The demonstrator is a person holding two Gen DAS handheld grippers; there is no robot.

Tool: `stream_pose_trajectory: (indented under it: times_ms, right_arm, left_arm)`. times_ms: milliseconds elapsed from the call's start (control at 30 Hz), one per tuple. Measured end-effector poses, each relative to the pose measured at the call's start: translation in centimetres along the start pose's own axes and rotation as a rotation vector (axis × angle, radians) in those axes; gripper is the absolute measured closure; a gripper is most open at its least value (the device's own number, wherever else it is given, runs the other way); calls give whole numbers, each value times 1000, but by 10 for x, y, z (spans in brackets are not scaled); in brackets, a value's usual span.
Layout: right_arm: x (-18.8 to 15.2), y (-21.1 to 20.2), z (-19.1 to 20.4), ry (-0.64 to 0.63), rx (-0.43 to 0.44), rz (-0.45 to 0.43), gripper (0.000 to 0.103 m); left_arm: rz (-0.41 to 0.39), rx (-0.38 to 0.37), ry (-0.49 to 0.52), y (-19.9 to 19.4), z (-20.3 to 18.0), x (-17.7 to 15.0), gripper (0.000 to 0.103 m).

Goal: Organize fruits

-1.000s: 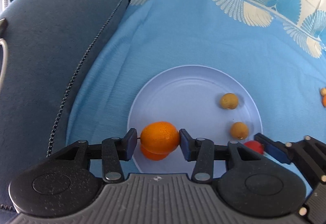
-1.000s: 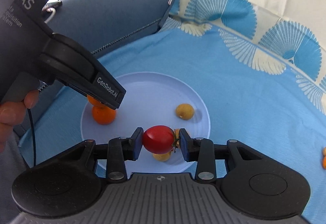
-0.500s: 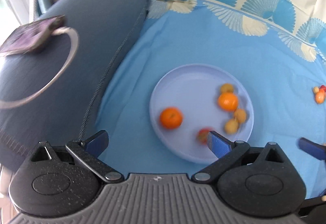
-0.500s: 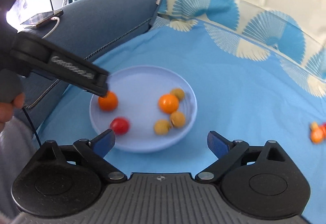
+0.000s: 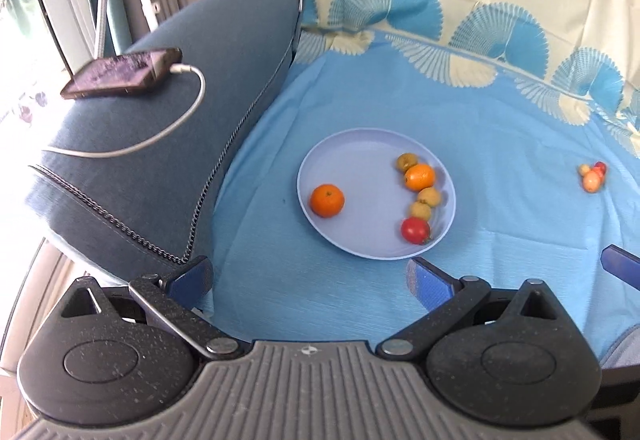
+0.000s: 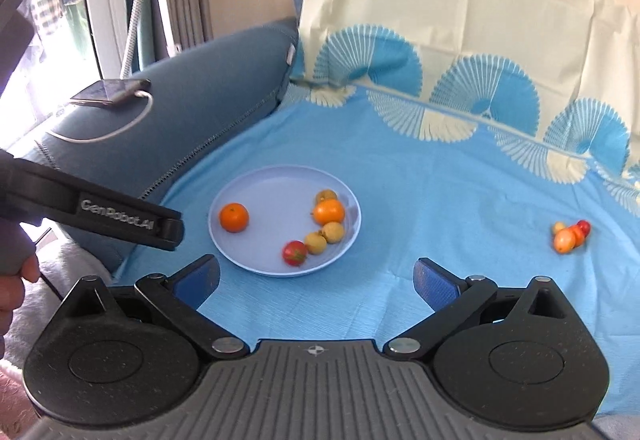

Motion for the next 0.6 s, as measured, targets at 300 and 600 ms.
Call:
stream_pose_trajectory:
  times_ms: [300,600]
  right_arm:
    - [-2,-34,1,-1,-9,-58,1]
    - [-5,-51,3,11,-14,-92,1]
  left_arm:
    - [-45,3,-4,-27,-2,-7,0]
    - [-86,6,2,-44,-1,-9,0]
Point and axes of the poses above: each gripper's, at about its wrist camera, not at the fingertips, and y roughly the way its jaws point, z to its left, x to its top, the point moved 3 cm from there along y, roughly the way its jaws point, and after that the axes turned 4 degrees about x, right-handed, at the moved point
